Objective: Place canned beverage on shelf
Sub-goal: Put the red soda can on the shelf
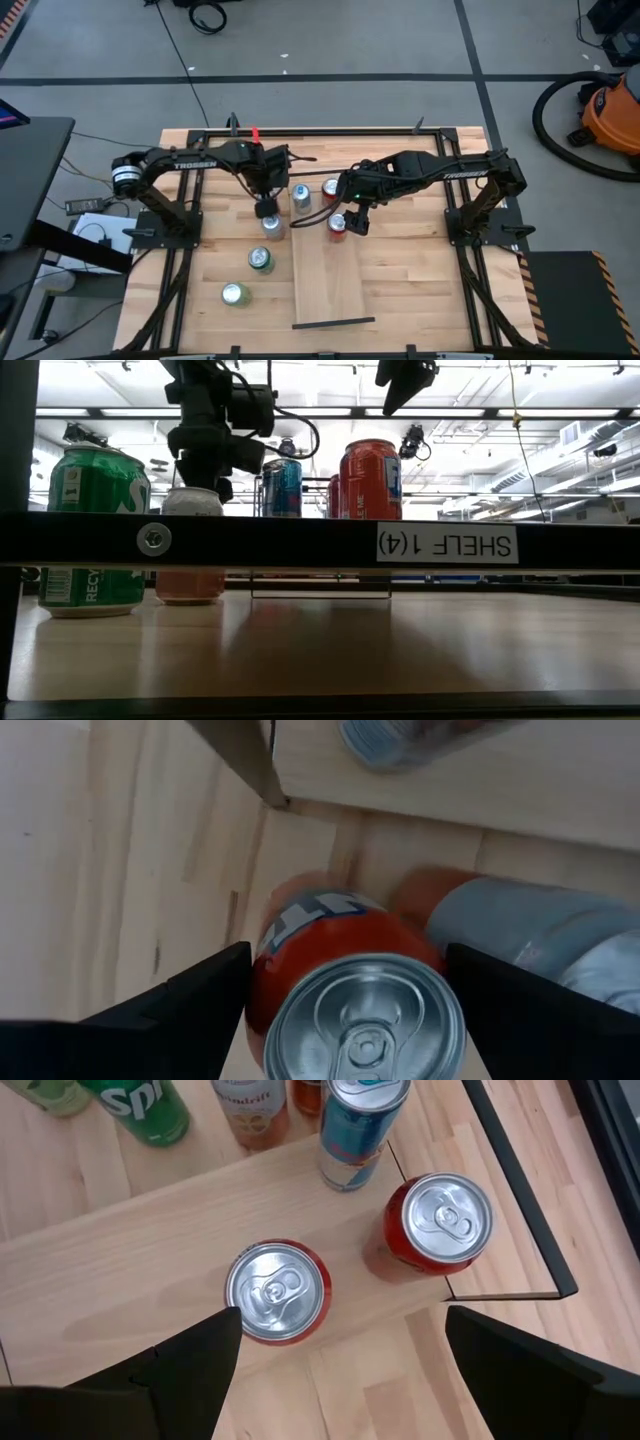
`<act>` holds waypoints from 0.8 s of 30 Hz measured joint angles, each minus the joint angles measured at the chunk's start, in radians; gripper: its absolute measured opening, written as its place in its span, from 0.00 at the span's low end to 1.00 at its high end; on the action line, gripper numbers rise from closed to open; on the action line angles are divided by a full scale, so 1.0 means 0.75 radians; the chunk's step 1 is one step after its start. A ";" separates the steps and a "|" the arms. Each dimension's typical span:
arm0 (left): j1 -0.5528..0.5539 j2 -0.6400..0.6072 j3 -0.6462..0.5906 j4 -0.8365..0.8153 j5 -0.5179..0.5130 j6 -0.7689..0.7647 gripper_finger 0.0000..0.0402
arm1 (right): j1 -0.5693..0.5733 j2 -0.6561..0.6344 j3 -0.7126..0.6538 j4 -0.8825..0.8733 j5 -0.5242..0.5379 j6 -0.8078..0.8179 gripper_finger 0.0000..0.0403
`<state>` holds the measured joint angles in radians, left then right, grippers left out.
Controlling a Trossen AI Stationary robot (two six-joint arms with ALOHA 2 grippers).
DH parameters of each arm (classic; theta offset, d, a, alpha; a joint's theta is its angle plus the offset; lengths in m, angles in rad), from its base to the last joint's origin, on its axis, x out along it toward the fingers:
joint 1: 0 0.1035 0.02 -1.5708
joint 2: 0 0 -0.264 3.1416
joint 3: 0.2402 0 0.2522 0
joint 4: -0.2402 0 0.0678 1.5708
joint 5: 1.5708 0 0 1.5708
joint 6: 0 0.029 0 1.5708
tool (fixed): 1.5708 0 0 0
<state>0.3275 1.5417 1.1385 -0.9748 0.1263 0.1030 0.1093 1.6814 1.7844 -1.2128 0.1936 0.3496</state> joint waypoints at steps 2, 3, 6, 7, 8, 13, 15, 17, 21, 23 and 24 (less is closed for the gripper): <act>-0.008 0.008 0.000 0.000 -0.035 0.038 0.85 | 0.000 0.000 0.000 0.000 0.000 0.008 0.90; -0.010 0.009 0.000 -0.002 -0.044 0.052 0.84 | 0.000 0.000 0.000 0.000 0.000 0.009 0.90; -0.009 0.009 0.000 -0.002 -0.047 0.075 0.82 | 0.001 0.000 0.000 0.000 0.001 0.010 0.90; -0.008 0.009 0.000 -0.003 -0.047 0.081 0.81 | 0.001 0.000 0.000 0.000 0.001 0.010 0.90; -0.008 0.009 0.000 -0.004 -0.048 0.084 0.80 | 0.001 0.000 0.000 0.001 0.001 0.010 0.90; -0.009 0.008 0.001 -0.014 -0.052 0.085 0.77 | 0.001 0.000 0.000 0.002 0.007 0.010 0.90; -0.007 0.008 0.006 -0.036 -0.057 0.085 0.77 | 0.001 0.000 0.000 0.002 0.009 0.011 0.90; -0.004 0.013 0.026 -0.094 -0.075 0.084 0.76 | 0.001 0.000 0.000 0.002 0.009 0.018 0.90; 0.004 0.014 0.099 -0.171 -0.083 0.092 0.76 | 0.001 0.000 0.000 0.001 0.011 0.019 0.90; 0.011 0.014 0.143 -0.226 -0.073 0.092 0.76 | 0.002 0.000 0.000 -0.009 0.027 0.013 0.90; 0.012 0.014 0.168 -0.274 -0.071 0.092 0.76 | 0.002 0.000 0.000 -0.024 0.037 0.011 0.90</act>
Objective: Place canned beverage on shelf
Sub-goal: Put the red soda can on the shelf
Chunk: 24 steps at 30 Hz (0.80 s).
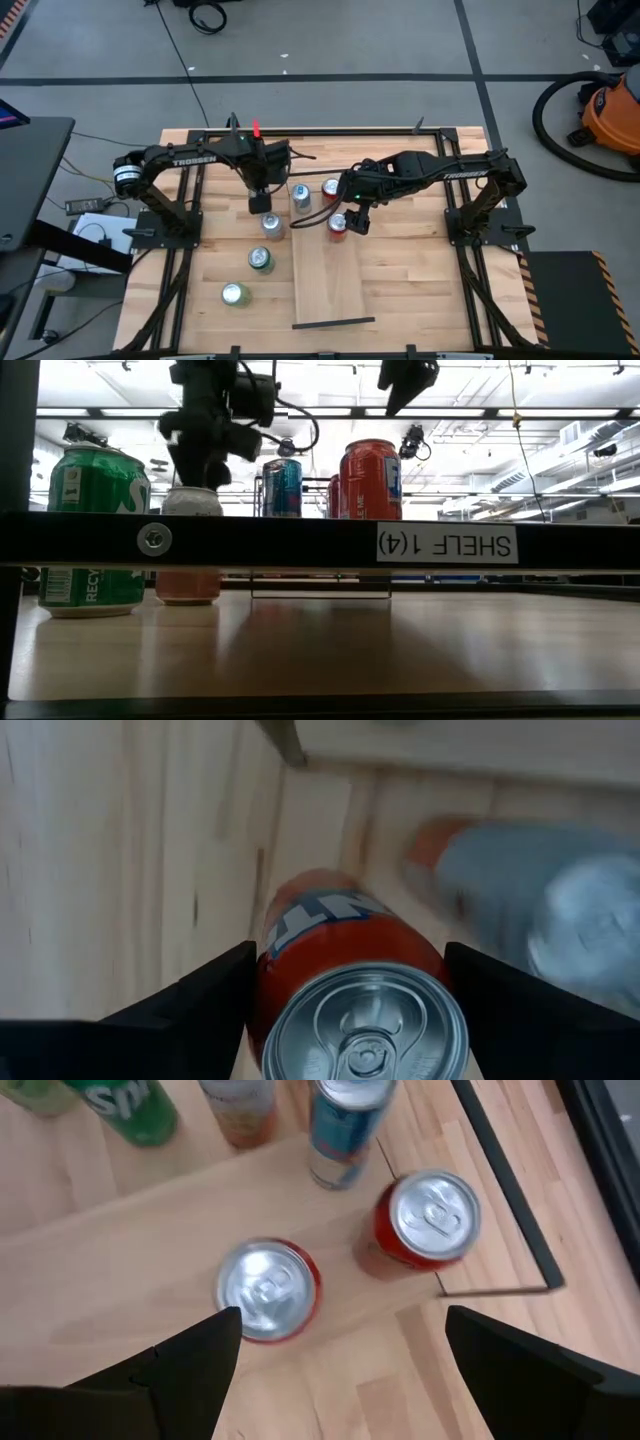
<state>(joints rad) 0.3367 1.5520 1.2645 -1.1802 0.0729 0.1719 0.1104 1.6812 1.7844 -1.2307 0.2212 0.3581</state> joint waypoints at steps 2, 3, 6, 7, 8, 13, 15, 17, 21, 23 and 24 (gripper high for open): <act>0.000 0.000 0.060 -0.075 0.000 0.000 0.76 | 0.000 -0.006 -0.001 -0.040 0.022 -0.011 0.90; 0.000 0.000 0.096 -0.093 0.000 0.001 0.76 | 0.000 -0.011 -0.001 -0.056 0.039 -0.014 0.90; 0.003 -0.001 0.219 -0.208 -0.001 -0.001 0.76 | 0.000 -0.045 -0.001 -0.119 0.094 -0.017 0.90; 0.005 -0.001 0.263 -0.263 -0.001 -0.013 0.76 | 0.000 -0.057 -0.001 -0.127 0.107 -0.017 0.90; 0.005 -0.001 0.312 -0.308 -0.001 -0.026 0.76 | -0.001 -0.068 -0.001 -0.135 0.120 -0.017 0.90; -0.010 -0.004 0.536 -0.441 0.017 -0.142 0.76 | -0.002 -0.119 -0.001 -0.145 0.174 -0.013 0.90; -0.033 -0.004 0.610 -0.453 0.091 -0.206 0.76 | -0.004 -0.131 -0.001 -0.145 0.184 -0.012 0.90; -0.070 -0.004 0.677 -0.423 0.140 -0.277 0.76 | -0.004 -0.133 0.000 -0.145 0.197 -0.011 0.90; -0.166 -0.005 0.749 -0.410 0.144 -0.424 0.76 | -0.003 -0.133 0.000 -0.157 0.202 -0.002 0.90; -0.220 -0.004 0.755 -0.366 0.139 -0.509 0.76 | 0.005 -0.133 0.000 -0.157 0.202 -0.002 0.90; -0.248 -0.003 0.755 -0.363 0.139 -0.548 0.76 | 0.011 -0.132 0.000 -0.156 0.202 -0.002 0.90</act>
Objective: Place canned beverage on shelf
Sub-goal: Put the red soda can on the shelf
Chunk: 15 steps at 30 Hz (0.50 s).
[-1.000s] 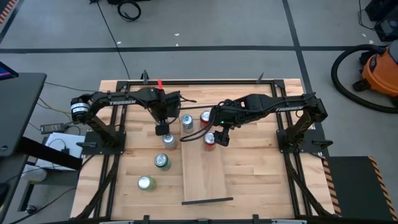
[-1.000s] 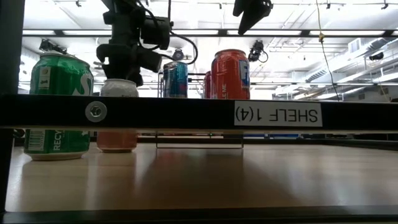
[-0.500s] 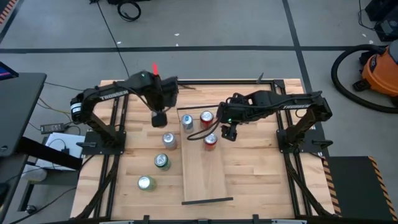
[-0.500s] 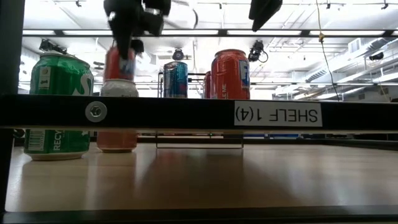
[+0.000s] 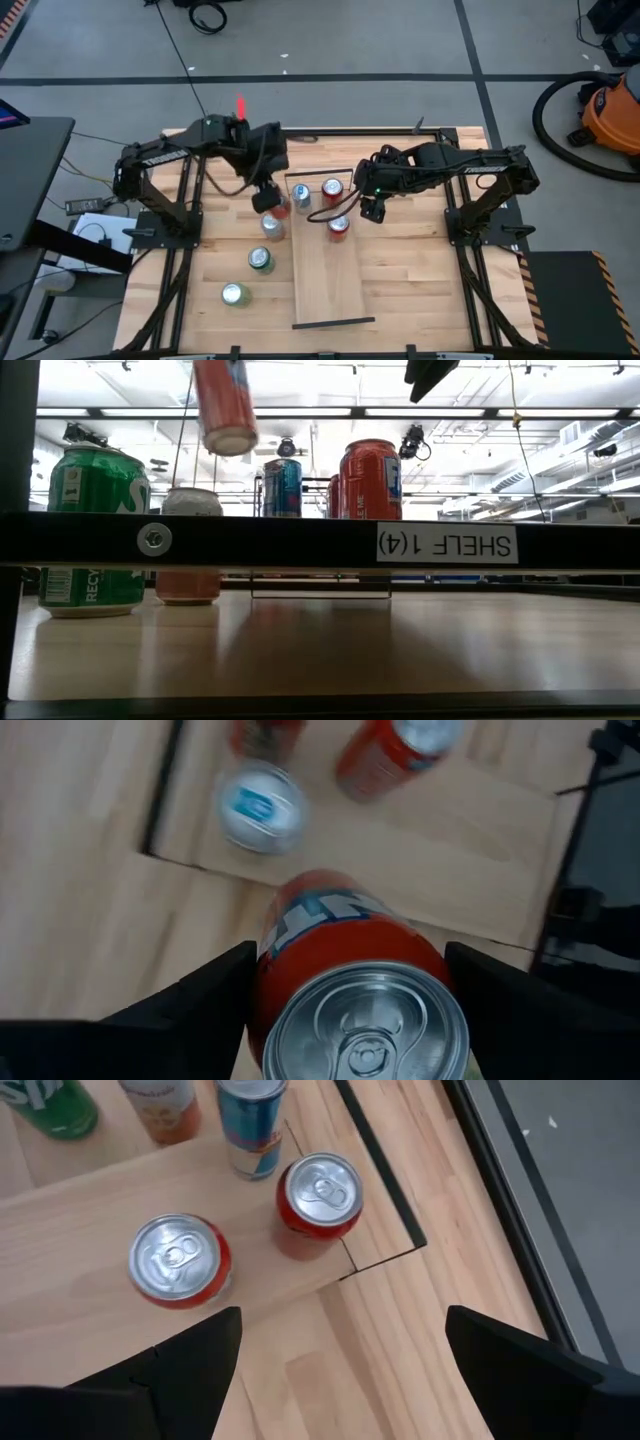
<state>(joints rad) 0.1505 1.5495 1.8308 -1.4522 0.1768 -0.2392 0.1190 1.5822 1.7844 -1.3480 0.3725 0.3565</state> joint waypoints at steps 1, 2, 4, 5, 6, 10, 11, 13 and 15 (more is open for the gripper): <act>-0.031 0.000 -0.005 0.000 0.001 -0.039 0.76 | 0.007 0.000 0.000 0.000 0.000 0.000 0.90; -0.062 0.000 -0.010 0.001 0.001 -0.075 0.76 | 0.013 0.000 0.000 -0.001 0.000 0.000 0.90; -0.126 0.014 -0.014 0.030 -0.015 -0.149 0.76 | 0.027 -0.001 0.000 -0.004 -0.001 0.007 0.90; -0.156 0.024 -0.014 0.046 -0.033 -0.185 0.76 | 0.034 -0.003 0.000 -0.007 0.000 0.012 0.90; -0.185 0.034 -0.014 0.055 -0.049 -0.222 0.76 | 0.042 -0.005 0.000 -0.016 0.001 0.015 0.90; -0.280 0.083 -0.015 0.112 -0.095 -0.370 0.76 | 0.071 -0.008 0.000 -0.078 0.001 0.014 0.90; -0.298 0.100 -0.015 0.137 -0.098 -0.397 0.76 | 0.078 -0.008 0.000 -0.087 0.001 0.014 0.90; -0.328 0.139 -0.015 0.168 -0.098 -0.441 0.76 | 0.095 -0.008 0.000 -0.098 0.001 0.014 0.90; -0.350 0.178 -0.016 0.209 -0.094 -0.473 0.76 | 0.117 -0.011 0.000 -0.101 0.001 0.014 0.90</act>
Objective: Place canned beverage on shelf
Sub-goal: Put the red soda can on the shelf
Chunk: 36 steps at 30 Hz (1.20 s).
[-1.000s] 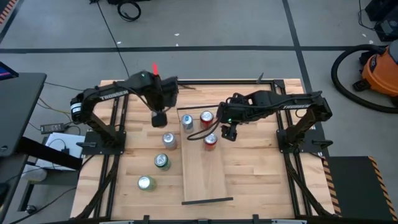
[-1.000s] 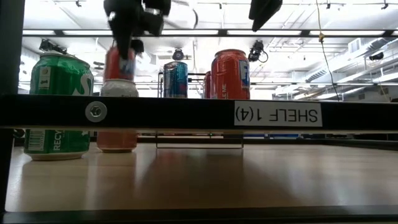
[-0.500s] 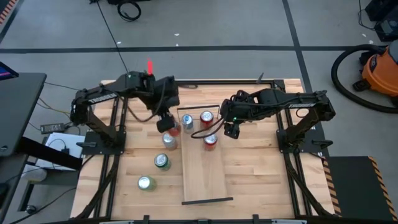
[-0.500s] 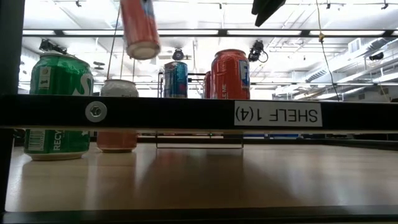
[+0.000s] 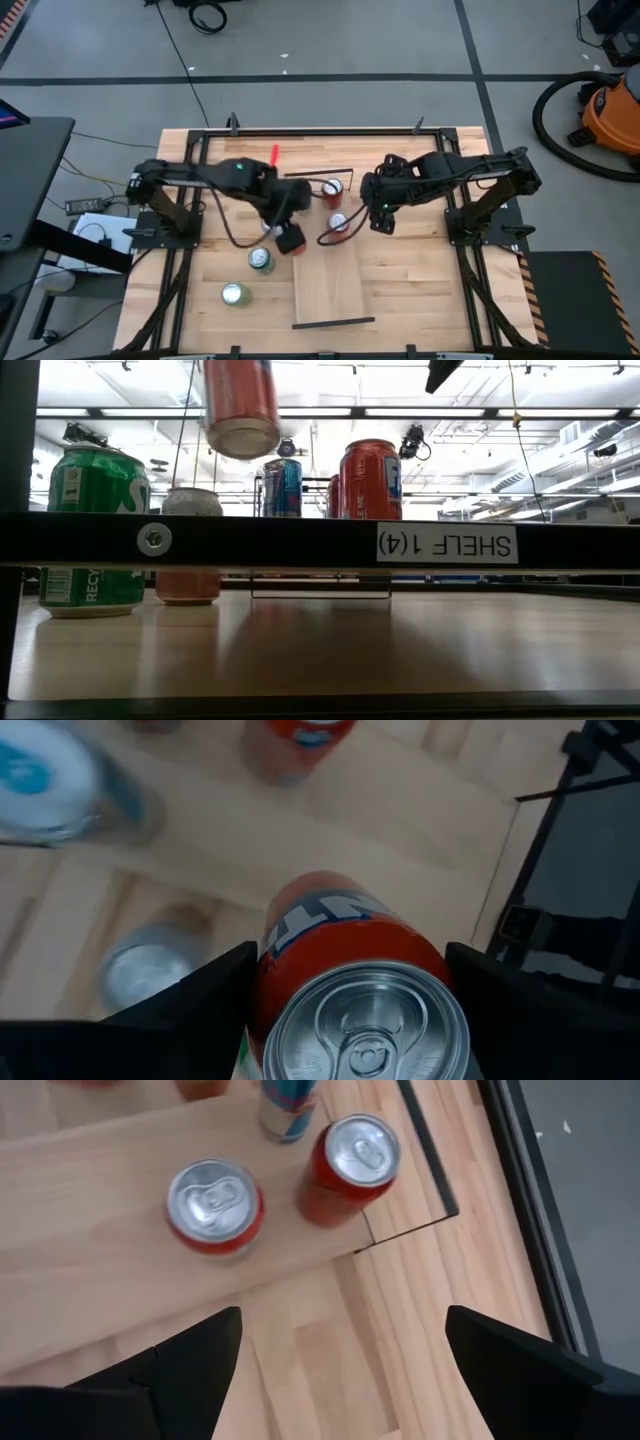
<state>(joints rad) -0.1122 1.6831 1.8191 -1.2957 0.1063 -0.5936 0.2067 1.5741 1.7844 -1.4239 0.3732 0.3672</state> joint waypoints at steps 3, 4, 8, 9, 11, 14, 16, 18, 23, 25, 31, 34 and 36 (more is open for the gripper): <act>-0.020 0.058 0.001 0.060 0.001 -0.022 0.76 | 0.035 -0.001 0.000 -0.001 0.000 0.012 0.90; -0.024 0.074 0.000 0.074 -0.002 -0.022 0.76 | 0.046 -0.001 0.000 -0.006 0.000 0.025 0.90; -0.035 0.114 0.000 0.143 -0.005 -0.002 0.76 | 0.093 -0.001 0.000 -0.053 0.009 0.075 0.90; -0.035 0.120 0.002 0.148 -0.012 0.018 0.76 | 0.105 -0.001 0.000 -0.061 0.017 0.089 0.90; -0.036 0.126 0.002 0.153 -0.048 0.058 0.76 | 0.127 -0.002 0.000 -0.070 0.040 0.112 0.90; -0.034 0.126 0.002 0.148 -0.106 0.117 0.76 | 0.153 -0.005 0.000 -0.070 0.053 0.146 0.90; -0.025 0.126 0.002 0.147 -0.137 0.142 0.76 | 0.168 -0.007 0.001 -0.070 0.065 0.171 0.90; -0.018 0.131 0.002 0.135 -0.152 0.169 0.76 | 0.177 -0.009 0.001 -0.068 0.072 0.191 0.90; -0.009 0.179 -0.001 0.135 -0.152 0.225 0.76 | 0.192 -0.009 0.001 -0.049 0.077 0.230 0.90; -0.009 0.211 -0.002 0.119 -0.151 0.248 0.76 | 0.197 -0.009 0.001 -0.047 0.086 0.241 0.90; -0.009 0.284 -0.002 0.109 -0.147 0.281 0.76 | 0.205 -0.009 0.001 -0.038 0.097 0.254 0.90; -0.008 0.308 -0.002 0.097 -0.143 0.283 0.76 | 0.205 -0.009 0.001 -0.038 0.097 0.255 0.90; -0.008 0.321 -0.002 0.098 -0.143 0.288 0.77 | 0.205 -0.009 0.001 -0.037 0.097 0.254 0.90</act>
<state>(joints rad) -0.1182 1.9238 1.8175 -1.2226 -0.0006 -0.3777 0.3603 1.5673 1.7847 -1.4513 0.4461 0.5579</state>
